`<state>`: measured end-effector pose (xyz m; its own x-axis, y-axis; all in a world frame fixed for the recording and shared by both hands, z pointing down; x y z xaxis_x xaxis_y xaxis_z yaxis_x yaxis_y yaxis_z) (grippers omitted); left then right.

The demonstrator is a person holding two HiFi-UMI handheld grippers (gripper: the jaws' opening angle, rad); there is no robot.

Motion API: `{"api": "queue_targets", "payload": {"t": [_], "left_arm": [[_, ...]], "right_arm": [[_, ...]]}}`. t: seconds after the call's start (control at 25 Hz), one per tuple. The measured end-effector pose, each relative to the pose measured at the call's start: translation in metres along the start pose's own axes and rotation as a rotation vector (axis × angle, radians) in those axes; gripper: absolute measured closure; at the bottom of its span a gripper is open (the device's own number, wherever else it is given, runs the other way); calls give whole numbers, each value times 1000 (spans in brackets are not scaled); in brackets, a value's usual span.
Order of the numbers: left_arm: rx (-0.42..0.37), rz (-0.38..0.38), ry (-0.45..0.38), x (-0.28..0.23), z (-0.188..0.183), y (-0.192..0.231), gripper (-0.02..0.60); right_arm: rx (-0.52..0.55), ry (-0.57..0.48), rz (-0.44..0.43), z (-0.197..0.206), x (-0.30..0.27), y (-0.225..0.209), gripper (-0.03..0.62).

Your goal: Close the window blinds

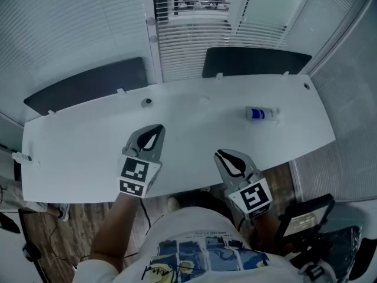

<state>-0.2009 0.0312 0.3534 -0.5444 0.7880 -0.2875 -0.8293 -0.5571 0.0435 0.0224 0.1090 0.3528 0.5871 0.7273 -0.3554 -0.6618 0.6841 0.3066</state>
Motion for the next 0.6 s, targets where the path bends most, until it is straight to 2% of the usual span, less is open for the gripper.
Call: {"api": "queue_targets", "payload": {"t": [0.2,0.32,0.6], "left_arm": [[-31,-110,2,-49,-27,28,547],[-62,-174,5,-79,-41,46,536],[-151,-290,44,-148,-57,93,532]], "right_arm": [[39,-4,-43,-4,-13,-43,576],[14,-13,-53,-4,-20,-71,576],[-13,-8,-71,23,-37,-117,576]]}}
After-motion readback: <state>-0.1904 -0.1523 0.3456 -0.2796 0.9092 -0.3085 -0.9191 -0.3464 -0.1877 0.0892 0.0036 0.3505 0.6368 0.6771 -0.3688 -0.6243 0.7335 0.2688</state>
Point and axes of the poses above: the fingertips, and each gripper's own axes: x backward along the fingers, y to its left, z out of its underside, the point moved 7 cm from there along x, backward along the fingers, and after that the axes turned 11 degrees about x, right-handed, at the moved point
